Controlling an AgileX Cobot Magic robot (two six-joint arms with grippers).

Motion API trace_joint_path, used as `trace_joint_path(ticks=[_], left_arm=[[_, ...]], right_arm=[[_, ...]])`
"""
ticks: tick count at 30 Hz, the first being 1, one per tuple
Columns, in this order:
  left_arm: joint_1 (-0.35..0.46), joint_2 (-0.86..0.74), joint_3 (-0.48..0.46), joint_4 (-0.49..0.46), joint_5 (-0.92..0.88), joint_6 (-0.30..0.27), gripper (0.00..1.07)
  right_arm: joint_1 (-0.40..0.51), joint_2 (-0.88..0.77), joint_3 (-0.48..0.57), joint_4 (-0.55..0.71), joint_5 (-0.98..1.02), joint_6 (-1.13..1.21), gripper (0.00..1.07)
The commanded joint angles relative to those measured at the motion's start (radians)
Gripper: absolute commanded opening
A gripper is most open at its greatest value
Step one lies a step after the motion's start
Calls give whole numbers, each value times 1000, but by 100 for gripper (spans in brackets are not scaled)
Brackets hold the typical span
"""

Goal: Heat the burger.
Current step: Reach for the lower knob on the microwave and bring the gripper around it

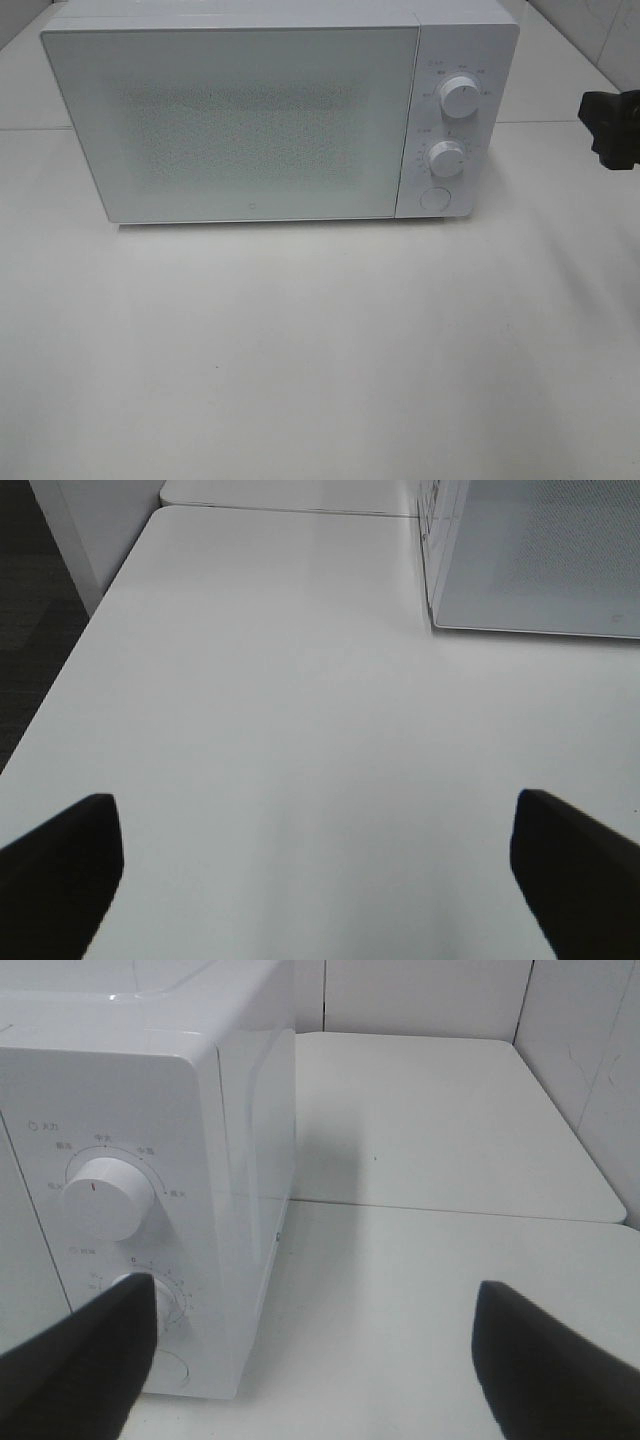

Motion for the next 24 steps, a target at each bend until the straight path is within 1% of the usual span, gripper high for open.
trace_joint_path(ticks=[1,2,4,6,7,8,9,10,11,12,13,14,15,16,17,18,19,20,21,22,23,24], left_arm=[[3,-12,3,-1,-16,-4,98],[3,-12,3,-1,-16,-4,98],[3,-12,3,-1,-16,-4,98],[3,-12,3,-1,-16,-4,98],[3,-12,3,-1,-16,-4,98],[3,-12,3,-1,-16,-4,98],[3,-12,3,-1,-16,-4,98],[3,-12,3,-1,-16,-4,98],[3,-12,3,-1,-16,-4,98],[3,-12,3,-1,-16,-4,98],[3,-12,3,-1,-16,-4,98],[3,-12,3,-1,-16,-4,98],[3,-12,3,-1,-16,-4,98],[3,-12,3,-1,-16,-4,98],[3,-12,3,-1,-16,-4,98],[3,-12,3,-1,-16,-4,98],[3,-12,3,-1,-16,-4,98],[3,-12,3,-1,-16,-4,98],[3,-12,3,-1,-16,-4,98],[3,-12,3,-1,-16,-4,98],[3,-12,3,-1,-16,-4,98],[3,-12,3,-1,-16,-4,98]], right_arm=[[-7,55,24,3,-134,-26,84],[-6,96,39,11,-200,-52,83],[-1,116,45,32,-223,-66,83],[35,169,48,148,-243,-171,82],[35,169,48,148,-243,-171,82],[70,198,48,234,-261,-279,82],[70,198,48,234,-261,-279,82],[93,210,48,278,-278,-321,82],[140,230,48,344,-321,-368,82],[140,230,48,344,-321,-368,82],[185,243,48,385,-355,-380,82],[207,250,48,405,-375,-380,82],[207,250,48,405,-375,-380,82],[252,260,48,450,-407,-380,81],[252,260,48,450,-407,-380,81],[277,268,48,482,-422,-381,81],[321,282,48,537,-459,-391,81],[321,282,48,537,-459,-391,81],[365,301,48,596,-497,-419,81],[391,313,48,627,-515,-432,81],[391,313,48,627,-515,-432,81],[438,338,47,683,-550,-450,81]])
